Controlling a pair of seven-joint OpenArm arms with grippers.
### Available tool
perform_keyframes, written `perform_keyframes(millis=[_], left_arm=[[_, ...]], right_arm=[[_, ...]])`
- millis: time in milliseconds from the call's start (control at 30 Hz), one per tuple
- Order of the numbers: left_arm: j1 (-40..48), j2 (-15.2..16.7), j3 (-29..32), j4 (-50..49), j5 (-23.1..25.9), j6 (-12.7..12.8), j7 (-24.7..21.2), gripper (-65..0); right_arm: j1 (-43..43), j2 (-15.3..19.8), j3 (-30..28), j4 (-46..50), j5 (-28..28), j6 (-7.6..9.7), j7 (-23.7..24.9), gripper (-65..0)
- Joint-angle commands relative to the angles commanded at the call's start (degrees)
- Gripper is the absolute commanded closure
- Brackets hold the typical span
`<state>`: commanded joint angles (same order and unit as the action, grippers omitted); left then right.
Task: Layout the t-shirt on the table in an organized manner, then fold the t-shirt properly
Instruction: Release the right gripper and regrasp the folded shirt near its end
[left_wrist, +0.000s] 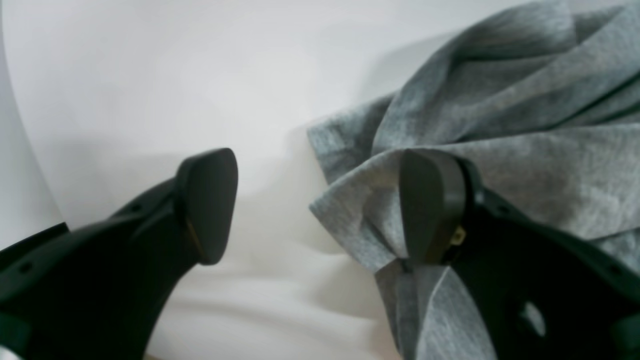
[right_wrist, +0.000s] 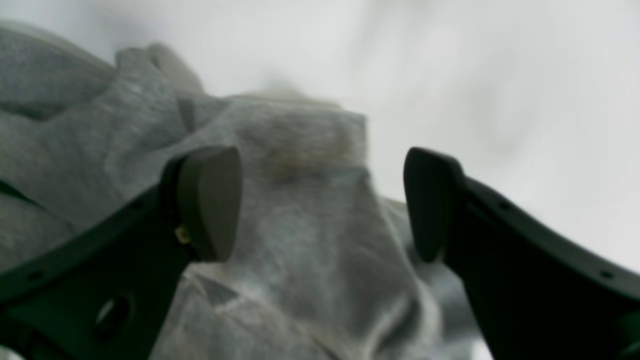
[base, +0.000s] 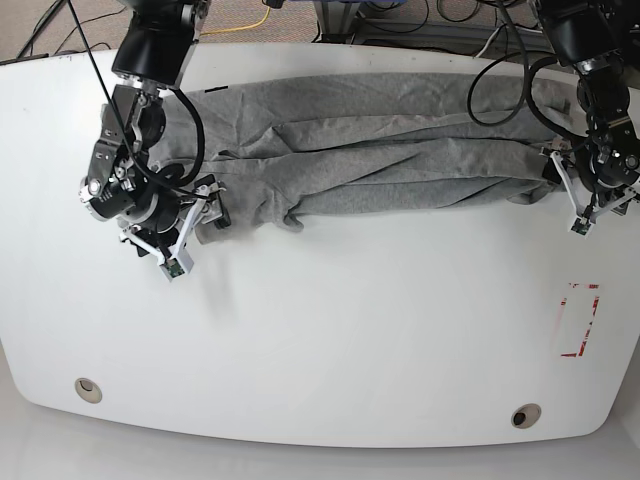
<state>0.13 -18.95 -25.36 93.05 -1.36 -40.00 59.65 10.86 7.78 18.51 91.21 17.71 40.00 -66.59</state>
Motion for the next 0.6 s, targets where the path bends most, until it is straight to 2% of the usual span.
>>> perform_keyframes(millis=[100,300,600], left_arm=[[0.0,0.0,0.0,0.0,0.0,0.0,0.0,-45.8],[0.0,0.0,0.0,0.0,0.0,0.0,0.0,-45.8],[-0.2,0.0,0.0,-0.1,0.0,0.0,-0.1,-45.8]], right_arm=[[1.8,1.4,0.2,-7.0,-0.1,0.0,4.0,-48.4],[4.5,3.3,0.1,-18.5,0.0,0.0,9.1,-48.4],[4.4,3.6,-0.1,-19.7,0.4,0.0,9.8,-48.0]])
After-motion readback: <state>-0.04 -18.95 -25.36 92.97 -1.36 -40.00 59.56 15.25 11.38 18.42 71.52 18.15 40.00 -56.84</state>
